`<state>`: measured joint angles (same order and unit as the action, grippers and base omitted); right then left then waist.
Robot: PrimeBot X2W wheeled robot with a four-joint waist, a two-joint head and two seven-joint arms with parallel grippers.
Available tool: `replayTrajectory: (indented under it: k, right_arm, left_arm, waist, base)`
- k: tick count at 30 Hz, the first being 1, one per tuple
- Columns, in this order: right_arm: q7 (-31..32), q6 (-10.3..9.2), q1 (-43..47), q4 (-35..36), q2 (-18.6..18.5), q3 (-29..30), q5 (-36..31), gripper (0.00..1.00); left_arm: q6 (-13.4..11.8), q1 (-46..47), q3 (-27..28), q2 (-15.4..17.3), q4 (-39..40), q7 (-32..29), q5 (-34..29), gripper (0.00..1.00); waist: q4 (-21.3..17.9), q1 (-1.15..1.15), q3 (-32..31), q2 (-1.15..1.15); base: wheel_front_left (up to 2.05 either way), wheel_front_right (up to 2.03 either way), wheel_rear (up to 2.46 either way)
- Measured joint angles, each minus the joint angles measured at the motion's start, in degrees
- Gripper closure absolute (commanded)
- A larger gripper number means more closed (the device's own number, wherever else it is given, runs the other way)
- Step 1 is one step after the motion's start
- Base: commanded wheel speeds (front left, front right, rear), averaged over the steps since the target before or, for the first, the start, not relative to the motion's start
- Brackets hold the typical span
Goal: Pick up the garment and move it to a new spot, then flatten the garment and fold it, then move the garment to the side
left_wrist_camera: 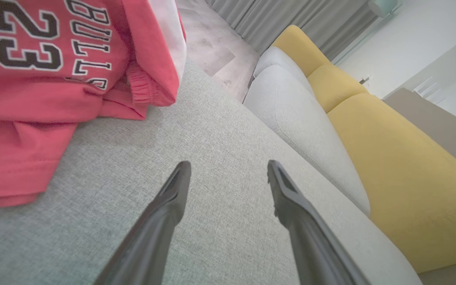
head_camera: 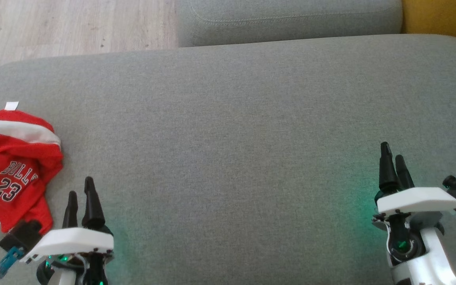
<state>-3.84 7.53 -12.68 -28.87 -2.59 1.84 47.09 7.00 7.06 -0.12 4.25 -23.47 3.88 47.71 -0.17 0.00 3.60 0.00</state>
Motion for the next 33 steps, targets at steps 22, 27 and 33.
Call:
replayTrajectory:
  k: [22,27,33]
  right_arm:
    - [-3.5,0.0,-2.3,-2.5,0.0,-1.8,-13.3,0.0]
    - [-4.3,0.0,-2.4,-1.8,0.0,-2.2,-16.0,0.0]
    - [-5.3,0.0,-3.6,-1.2,0.0,-3.1,-21.2,0.0]
  left_arm:
    - [0.0,2.4,-2.1,-0.2,-2.2,3.5,-15.0,0.0]
    - [0.0,2.4,-2.1,-0.5,-2.5,4.4,-18.2,0.0]
    - [-1.0,3.4,-2.7,-0.5,-4.0,5.3,-23.8,0.0]
  waist:
    - [-0.5,-0.01,1.1,0.0]
    - [-0.5,-0.01,1.1,0.0]
    - [-0.7,0.0,1.3,0.0]
  base:
    - [0.0,0.0,0.0]
    - [0.0,0.0,0.0]
    - [0.0,0.0,0.0]
